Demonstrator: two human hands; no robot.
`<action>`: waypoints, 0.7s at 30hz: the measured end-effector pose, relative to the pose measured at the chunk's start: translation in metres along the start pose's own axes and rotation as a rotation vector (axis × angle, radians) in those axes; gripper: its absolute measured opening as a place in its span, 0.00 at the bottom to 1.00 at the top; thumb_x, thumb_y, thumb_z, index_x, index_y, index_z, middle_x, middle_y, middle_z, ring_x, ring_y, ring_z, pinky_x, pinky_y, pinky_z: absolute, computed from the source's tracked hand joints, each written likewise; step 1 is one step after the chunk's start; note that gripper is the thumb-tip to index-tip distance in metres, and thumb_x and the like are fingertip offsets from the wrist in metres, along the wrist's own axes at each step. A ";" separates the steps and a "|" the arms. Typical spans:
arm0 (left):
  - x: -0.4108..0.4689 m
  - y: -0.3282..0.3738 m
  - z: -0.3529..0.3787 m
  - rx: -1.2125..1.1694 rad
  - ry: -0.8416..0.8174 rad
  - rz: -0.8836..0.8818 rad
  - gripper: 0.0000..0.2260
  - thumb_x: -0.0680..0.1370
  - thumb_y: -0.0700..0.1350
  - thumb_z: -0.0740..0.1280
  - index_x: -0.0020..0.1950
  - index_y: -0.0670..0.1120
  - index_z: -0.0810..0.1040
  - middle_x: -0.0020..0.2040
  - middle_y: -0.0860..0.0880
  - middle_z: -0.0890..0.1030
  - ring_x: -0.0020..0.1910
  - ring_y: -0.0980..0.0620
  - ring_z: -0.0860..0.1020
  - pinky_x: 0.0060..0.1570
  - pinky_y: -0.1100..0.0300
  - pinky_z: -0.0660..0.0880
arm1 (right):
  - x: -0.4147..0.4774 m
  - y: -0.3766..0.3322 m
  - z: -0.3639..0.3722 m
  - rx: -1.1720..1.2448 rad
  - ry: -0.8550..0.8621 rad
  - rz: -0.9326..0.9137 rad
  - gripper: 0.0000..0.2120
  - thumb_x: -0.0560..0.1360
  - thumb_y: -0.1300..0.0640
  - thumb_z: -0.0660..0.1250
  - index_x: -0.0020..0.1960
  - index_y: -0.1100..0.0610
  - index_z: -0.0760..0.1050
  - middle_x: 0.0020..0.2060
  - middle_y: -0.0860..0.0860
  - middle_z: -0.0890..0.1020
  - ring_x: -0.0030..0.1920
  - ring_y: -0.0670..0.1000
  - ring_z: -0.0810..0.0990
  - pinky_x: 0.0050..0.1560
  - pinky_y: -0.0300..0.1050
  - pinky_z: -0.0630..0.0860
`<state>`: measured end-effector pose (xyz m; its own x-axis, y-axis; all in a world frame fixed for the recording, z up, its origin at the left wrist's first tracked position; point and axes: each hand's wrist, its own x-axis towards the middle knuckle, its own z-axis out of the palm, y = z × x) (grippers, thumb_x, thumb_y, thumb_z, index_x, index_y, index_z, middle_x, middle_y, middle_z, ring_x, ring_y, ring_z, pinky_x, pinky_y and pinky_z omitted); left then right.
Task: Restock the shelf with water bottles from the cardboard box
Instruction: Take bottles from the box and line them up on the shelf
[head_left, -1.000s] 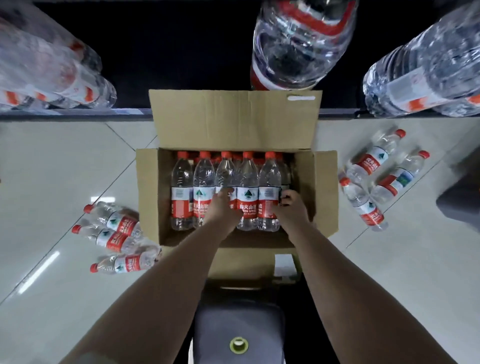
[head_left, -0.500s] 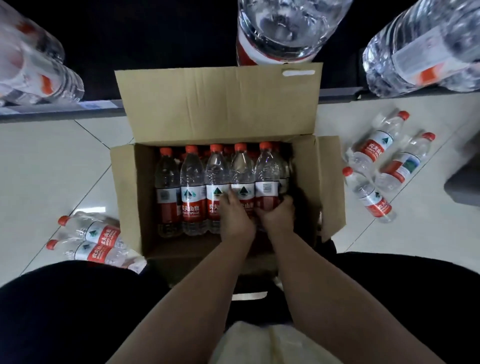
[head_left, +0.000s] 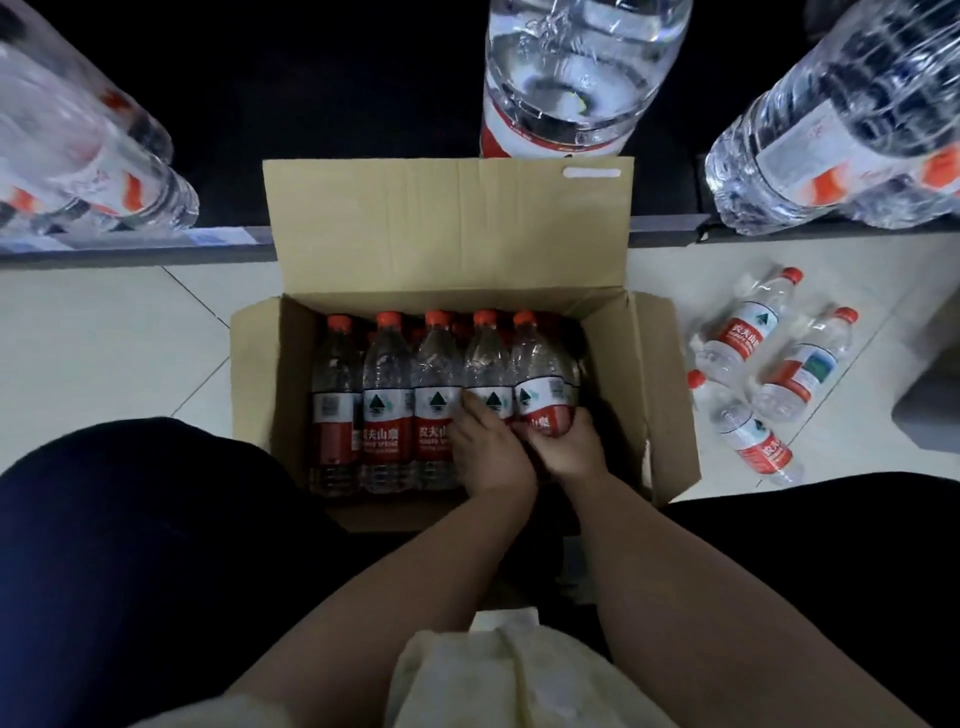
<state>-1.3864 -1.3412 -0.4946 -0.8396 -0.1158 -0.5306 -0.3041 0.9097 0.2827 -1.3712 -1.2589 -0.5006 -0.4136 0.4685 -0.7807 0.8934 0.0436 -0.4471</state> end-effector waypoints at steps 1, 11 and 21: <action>-0.001 0.001 0.001 -0.039 -0.005 -0.036 0.26 0.71 0.37 0.69 0.69 0.33 0.70 0.65 0.32 0.73 0.57 0.34 0.77 0.55 0.49 0.76 | 0.000 0.000 0.002 0.001 -0.013 0.003 0.37 0.57 0.45 0.82 0.60 0.58 0.74 0.51 0.53 0.82 0.49 0.53 0.82 0.52 0.48 0.79; -0.006 -0.005 0.003 -0.334 -0.376 -0.313 0.37 0.69 0.58 0.74 0.70 0.41 0.64 0.65 0.39 0.74 0.62 0.39 0.75 0.61 0.50 0.73 | -0.011 -0.020 -0.029 0.088 0.004 0.077 0.27 0.59 0.54 0.80 0.55 0.59 0.78 0.44 0.56 0.84 0.42 0.57 0.84 0.45 0.53 0.83; 0.003 -0.014 -0.026 -0.761 -0.308 -0.423 0.22 0.72 0.51 0.72 0.60 0.41 0.73 0.53 0.44 0.81 0.52 0.42 0.80 0.52 0.55 0.75 | -0.029 -0.023 -0.024 0.413 -0.026 0.229 0.26 0.65 0.52 0.79 0.59 0.63 0.77 0.42 0.56 0.83 0.38 0.55 0.83 0.34 0.43 0.78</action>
<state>-1.3964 -1.3642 -0.4793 -0.4676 -0.1682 -0.8678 -0.8637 0.2962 0.4079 -1.3753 -1.2526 -0.4574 -0.2235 0.4023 -0.8878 0.8198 -0.4151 -0.3945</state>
